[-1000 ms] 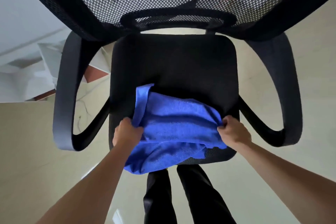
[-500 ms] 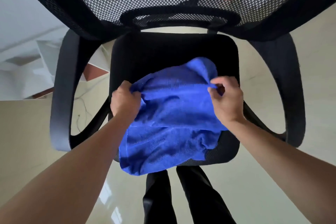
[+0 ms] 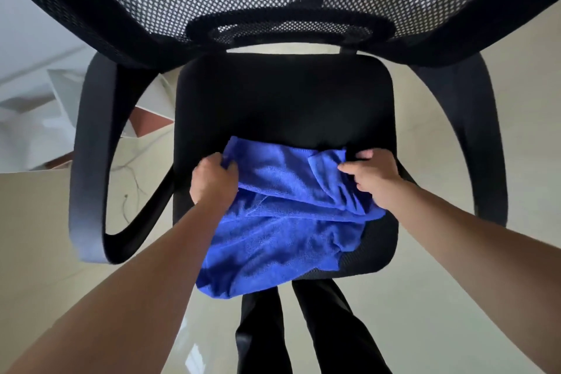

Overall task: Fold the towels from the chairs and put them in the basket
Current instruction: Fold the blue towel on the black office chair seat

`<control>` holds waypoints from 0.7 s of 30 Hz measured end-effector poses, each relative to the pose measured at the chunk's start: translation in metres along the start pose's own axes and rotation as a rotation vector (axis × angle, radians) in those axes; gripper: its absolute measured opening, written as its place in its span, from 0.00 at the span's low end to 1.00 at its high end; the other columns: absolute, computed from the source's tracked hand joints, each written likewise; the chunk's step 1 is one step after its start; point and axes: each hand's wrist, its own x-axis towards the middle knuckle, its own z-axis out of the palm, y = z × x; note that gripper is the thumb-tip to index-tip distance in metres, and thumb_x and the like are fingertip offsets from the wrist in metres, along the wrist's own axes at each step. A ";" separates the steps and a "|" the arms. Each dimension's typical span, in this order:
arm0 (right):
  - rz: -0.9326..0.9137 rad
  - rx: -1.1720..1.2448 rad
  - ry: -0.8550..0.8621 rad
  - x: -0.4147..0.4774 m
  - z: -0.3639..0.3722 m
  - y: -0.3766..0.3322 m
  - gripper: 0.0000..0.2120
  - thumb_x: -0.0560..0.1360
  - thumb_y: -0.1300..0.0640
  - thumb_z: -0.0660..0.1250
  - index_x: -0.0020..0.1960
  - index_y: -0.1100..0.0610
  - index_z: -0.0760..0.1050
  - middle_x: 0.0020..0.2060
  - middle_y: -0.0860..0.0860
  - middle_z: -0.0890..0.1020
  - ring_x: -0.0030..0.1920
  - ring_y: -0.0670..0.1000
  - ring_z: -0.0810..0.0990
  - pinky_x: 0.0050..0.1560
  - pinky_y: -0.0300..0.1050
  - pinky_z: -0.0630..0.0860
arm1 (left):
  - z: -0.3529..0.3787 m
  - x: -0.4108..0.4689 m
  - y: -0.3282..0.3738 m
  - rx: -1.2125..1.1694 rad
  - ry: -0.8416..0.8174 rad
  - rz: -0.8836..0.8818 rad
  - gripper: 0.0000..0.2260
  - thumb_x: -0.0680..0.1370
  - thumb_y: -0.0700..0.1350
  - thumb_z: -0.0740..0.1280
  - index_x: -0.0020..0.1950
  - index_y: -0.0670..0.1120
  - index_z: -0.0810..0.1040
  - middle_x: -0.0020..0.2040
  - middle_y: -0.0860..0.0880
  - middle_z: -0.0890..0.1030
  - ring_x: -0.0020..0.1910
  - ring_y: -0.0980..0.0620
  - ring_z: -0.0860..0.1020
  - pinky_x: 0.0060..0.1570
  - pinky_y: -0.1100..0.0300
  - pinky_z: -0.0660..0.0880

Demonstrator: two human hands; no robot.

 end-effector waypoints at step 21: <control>-0.162 -0.486 0.009 0.019 -0.005 -0.027 0.23 0.66 0.35 0.69 0.37 0.57 0.77 0.37 0.54 0.83 0.40 0.58 0.82 0.41 0.47 0.76 | -0.050 0.071 0.031 -0.890 -0.061 -0.304 0.08 0.80 0.44 0.62 0.41 0.49 0.74 0.40 0.47 0.75 0.38 0.50 0.75 0.36 0.57 0.71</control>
